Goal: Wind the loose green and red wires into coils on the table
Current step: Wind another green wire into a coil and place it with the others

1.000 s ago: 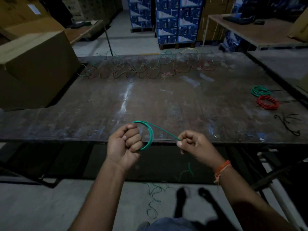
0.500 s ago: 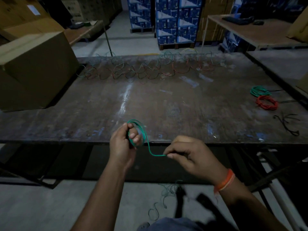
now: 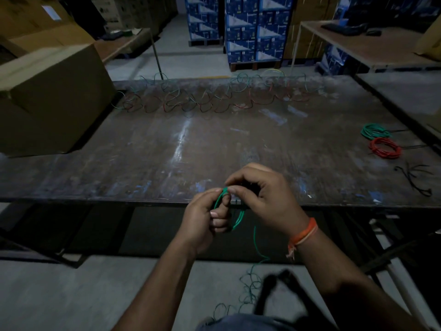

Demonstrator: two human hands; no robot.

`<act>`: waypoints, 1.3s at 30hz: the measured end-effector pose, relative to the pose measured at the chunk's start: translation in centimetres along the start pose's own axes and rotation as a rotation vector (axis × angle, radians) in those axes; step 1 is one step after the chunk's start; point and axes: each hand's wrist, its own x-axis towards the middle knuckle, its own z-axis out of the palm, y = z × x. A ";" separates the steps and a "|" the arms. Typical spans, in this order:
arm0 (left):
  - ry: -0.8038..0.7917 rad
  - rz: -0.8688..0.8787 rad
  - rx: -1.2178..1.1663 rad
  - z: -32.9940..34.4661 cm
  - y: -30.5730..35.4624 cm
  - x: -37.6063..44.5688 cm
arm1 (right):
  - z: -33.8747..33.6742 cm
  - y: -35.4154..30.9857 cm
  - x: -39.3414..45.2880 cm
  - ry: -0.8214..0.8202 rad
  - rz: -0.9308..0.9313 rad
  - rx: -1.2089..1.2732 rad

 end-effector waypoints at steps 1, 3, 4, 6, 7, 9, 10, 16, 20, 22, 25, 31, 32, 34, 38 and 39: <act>-0.035 -0.043 -0.062 0.1 0.1 -0.1 | 0.0 0.4 0.0 0.022 0.031 0.019; -0.097 -0.116 -0.190 0.1 0.2 -0.2 | 0.3 1.2 -0.3 0.052 0.087 0.045; -0.119 -0.139 -0.256 0.1 0.2 -0.2 | 0.5 1.6 -0.5 0.056 0.111 0.044; -0.148 -0.146 -0.361 0.1 0.3 -0.2 | 1.1 2.3 -1.2 0.031 0.153 0.025; -0.152 -0.135 -0.391 0.1 0.4 -0.2 | 1.4 2.5 -1.5 0.005 0.168 0.017; -0.154 -0.114 -0.405 0.2 0.6 -0.1 | 1.9 2.8 -2.2 -0.051 0.195 0.006; -0.162 -0.112 -0.401 0.2 0.7 -0.1 | 2.1 2.9 -2.4 -0.066 0.203 -0.002; -0.316 -0.137 -0.294 0.4 0.6 -0.2 | 2.5 3.3 -2.4 -0.026 0.207 -0.109; -0.394 -0.140 -0.261 0.6 0.8 -0.2 | 2.5 3.3 -2.3 -0.021 0.211 -0.130; -0.441 -0.152 -0.292 0.3 0.8 -0.2 | 2.6 3.1 -2.6 -0.029 0.206 -0.122; -0.492 -0.178 -0.412 -0.1 0.6 -0.1 | 2.6 2.9 -2.9 -0.054 0.219 -0.047; -0.407 -0.111 -0.639 -2.0 0.9 0.4 | 1.1 4.8 -4.7 -0.169 0.485 0.353; -0.394 -0.084 -0.674 -2.7 1.2 0.5 | 0.8 5.3 -5.3 -0.171 0.515 0.389; -0.369 -0.026 -0.753 -4.2 2.0 0.8 | 0.2 6.4 -6.7 -0.144 0.570 0.411; -0.251 0.063 -0.816 -5.9 2.7 1.2 | -1.0 7.4 -8.4 -0.061 0.509 0.190; -0.189 0.076 -0.783 -5.8 2.6 1.3 | -1.2 7.0 -8.3 -0.064 0.454 0.115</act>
